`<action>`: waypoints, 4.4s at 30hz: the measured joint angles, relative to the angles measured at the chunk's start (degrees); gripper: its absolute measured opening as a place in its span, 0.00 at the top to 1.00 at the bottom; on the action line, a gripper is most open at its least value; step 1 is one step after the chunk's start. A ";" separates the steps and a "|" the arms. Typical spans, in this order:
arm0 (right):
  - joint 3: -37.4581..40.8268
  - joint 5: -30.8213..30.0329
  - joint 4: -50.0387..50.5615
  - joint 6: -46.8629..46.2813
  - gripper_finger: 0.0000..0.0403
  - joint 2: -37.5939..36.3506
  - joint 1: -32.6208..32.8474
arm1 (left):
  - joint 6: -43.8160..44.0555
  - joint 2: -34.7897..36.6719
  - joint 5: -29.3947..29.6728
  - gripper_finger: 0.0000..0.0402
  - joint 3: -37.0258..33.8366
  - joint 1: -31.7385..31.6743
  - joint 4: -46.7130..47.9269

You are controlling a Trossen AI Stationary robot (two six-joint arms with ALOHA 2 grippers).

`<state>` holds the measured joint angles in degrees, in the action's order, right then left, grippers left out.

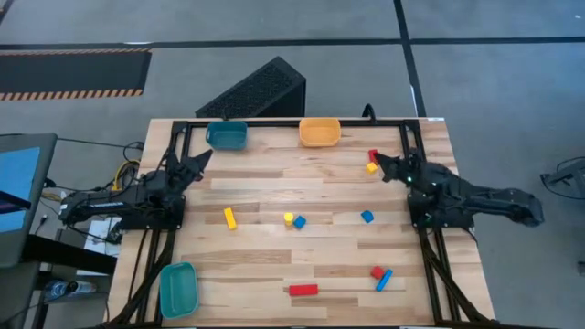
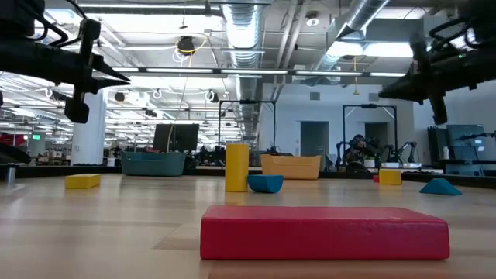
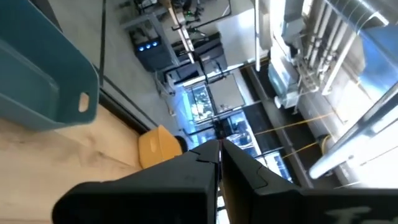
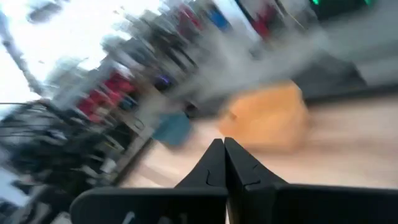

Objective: Sort & place blocks by color
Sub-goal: Put the top right red block into the blue bin

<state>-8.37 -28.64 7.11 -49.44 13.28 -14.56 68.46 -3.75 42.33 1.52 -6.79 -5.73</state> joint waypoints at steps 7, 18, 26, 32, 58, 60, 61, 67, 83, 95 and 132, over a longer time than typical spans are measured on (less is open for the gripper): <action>-7.90 4.96 21.06 -12.33 0.98 17.26 -8.39 | -4.94 -0.46 -0.85 1.00 0.01 -2.37 3.78; -23.16 11.31 19.15 5.14 0.98 40.28 -17.97 | -10.80 -4.53 -7.18 1.00 0.02 -7.45 3.80; -30.80 21.89 20.05 15.86 0.90 52.80 -25.30 | -11.82 -4.76 -12.36 1.00 0.37 -8.02 4.01; -31.29 23.51 20.25 15.44 0.77 58.25 -29.20 | -13.44 -4.79 -17.94 1.00 0.72 -7.98 3.72; -31.53 16.80 20.98 17.12 0.30 74.09 -32.34 | -11.12 -5.01 -14.59 0.78 0.72 -2.39 1.40; -31.53 16.78 21.01 17.01 0.31 74.09 -32.36 | -11.23 -5.01 -14.53 0.78 0.72 -2.36 1.33; -31.53 16.78 21.01 16.92 0.31 74.09 -32.36 | -11.16 -5.01 -14.52 0.78 0.73 -2.36 1.31; -31.38 16.47 21.11 14.26 0.41 74.11 -32.15 | -10.38 -5.01 -15.66 0.78 0.72 -2.01 -3.78; -31.11 16.29 19.92 16.50 0.72 73.54 -28.17 | -6.83 -10.52 -23.20 0.79 0.74 -1.51 1.62; -34.31 15.46 13.49 15.24 0.71 64.32 -19.34 | -0.64 -16.34 -23.32 0.78 0.74 -1.51 2.79; -34.98 24.40 -16.35 48.68 0.71 64.73 -1.87 | -10.23 -45.56 -24.11 0.55 15.96 -2.82 -11.65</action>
<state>-43.35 -4.23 -9.24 -0.76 78.02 -16.43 58.24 -49.31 18.22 17.48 -9.61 -17.39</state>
